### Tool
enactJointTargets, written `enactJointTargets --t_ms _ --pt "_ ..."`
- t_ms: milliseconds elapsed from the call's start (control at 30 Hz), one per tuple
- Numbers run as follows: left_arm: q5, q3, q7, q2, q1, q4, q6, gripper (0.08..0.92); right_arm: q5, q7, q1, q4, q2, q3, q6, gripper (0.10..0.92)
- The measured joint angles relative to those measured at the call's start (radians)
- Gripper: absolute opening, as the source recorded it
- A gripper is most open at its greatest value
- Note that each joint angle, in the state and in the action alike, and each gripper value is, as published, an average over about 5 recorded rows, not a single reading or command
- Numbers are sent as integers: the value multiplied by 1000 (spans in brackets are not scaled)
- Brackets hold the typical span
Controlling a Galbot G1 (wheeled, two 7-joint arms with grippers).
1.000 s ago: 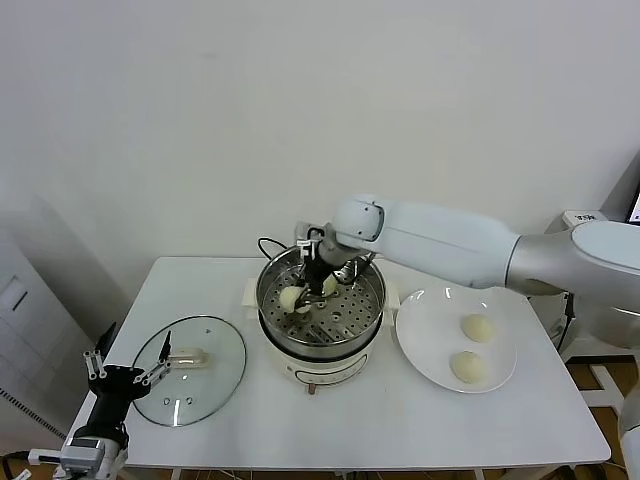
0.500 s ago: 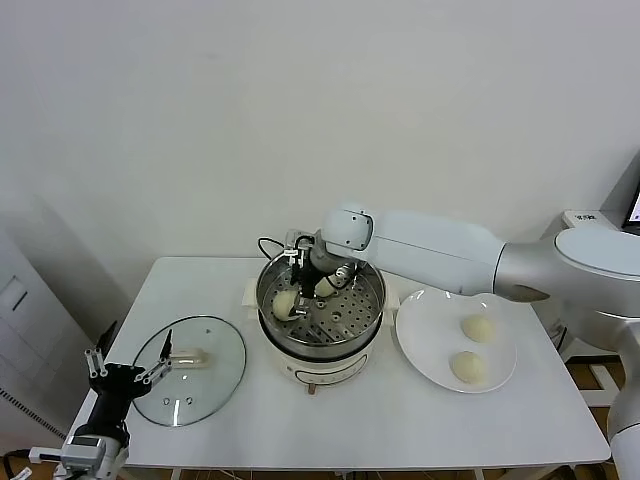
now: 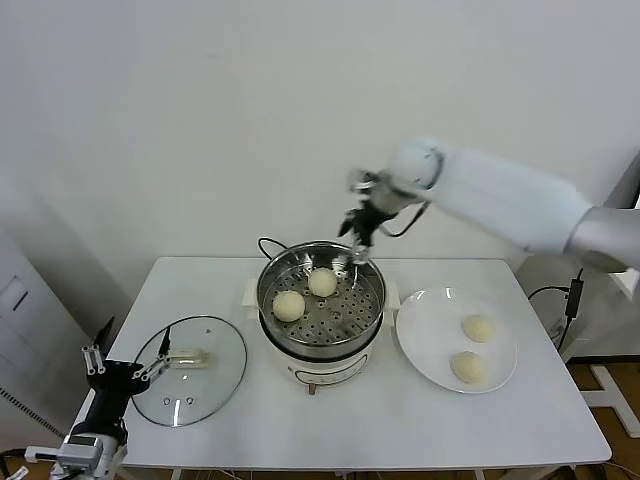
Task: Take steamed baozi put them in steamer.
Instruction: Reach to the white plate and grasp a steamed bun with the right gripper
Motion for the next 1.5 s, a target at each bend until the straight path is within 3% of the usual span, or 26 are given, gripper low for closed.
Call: enactJointTargets --t_ms 267,633,1200,1300,1500 --pt "8 1 0 1 11 -5 0 823 -212 -118 -100 -44 -139 76 140 823" --pt "22 5 -2 2 22 -7 4 823 -439 -150 -376 26 -274 235 229 823" --pt "33 5 -2 -7 33 -6 2 823 -572 -125 -599 31 -282 365 274 823" --pt "33 4 -2 -5 33 -6 2 823 -591 -120 -610 28 -277 374 277 792" --pt "33 4 -2 -7 32 -6 2 823 -622 -119 -627 29 -276 382 279 628"
